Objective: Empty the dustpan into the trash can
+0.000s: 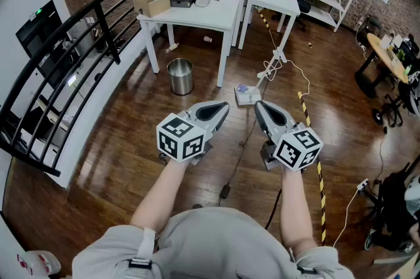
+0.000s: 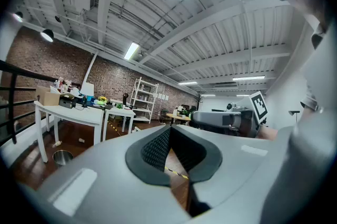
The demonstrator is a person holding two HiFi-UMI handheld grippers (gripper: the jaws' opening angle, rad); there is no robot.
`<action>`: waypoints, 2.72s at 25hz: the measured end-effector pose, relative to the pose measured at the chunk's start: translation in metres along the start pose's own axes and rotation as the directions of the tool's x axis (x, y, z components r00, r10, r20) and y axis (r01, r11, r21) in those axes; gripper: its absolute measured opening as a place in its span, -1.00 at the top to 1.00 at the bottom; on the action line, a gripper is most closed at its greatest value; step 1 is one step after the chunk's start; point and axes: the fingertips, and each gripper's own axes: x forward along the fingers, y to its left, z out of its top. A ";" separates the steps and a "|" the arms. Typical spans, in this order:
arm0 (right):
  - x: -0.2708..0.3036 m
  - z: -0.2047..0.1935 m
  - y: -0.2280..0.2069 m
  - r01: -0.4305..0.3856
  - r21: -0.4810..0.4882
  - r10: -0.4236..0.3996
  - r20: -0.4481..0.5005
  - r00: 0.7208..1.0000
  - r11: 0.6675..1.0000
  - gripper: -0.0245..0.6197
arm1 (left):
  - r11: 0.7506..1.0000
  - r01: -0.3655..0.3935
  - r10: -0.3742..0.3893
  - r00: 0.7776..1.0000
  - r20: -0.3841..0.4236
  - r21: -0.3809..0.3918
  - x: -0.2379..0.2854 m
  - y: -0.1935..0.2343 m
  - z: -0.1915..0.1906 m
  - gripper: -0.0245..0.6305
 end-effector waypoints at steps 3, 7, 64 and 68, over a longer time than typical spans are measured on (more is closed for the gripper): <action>0.019 -0.002 -0.003 0.019 -0.023 -0.019 -0.006 1.000 1.000 0.92 | 1.000 0.007 -0.007 1.000 -0.001 0.005 -0.002 0.023 0.000 0.91; 0.038 -0.001 -0.016 0.048 -0.037 -0.048 -0.006 0.999 0.998 0.92 | 1.000 0.011 -0.011 1.000 -0.009 0.009 0.005 0.051 0.000 0.91; 0.298 -0.119 -0.584 0.635 0.196 -0.602 -0.205 0.772 0.747 0.80 | 0.977 0.198 -0.211 0.949 -0.233 -0.077 0.496 0.412 -0.060 0.91; 0.308 -0.137 -0.613 0.683 0.197 -0.639 -0.245 0.729 0.703 0.78 | 0.979 0.188 -0.204 0.939 -0.276 -0.083 0.521 0.431 -0.069 0.91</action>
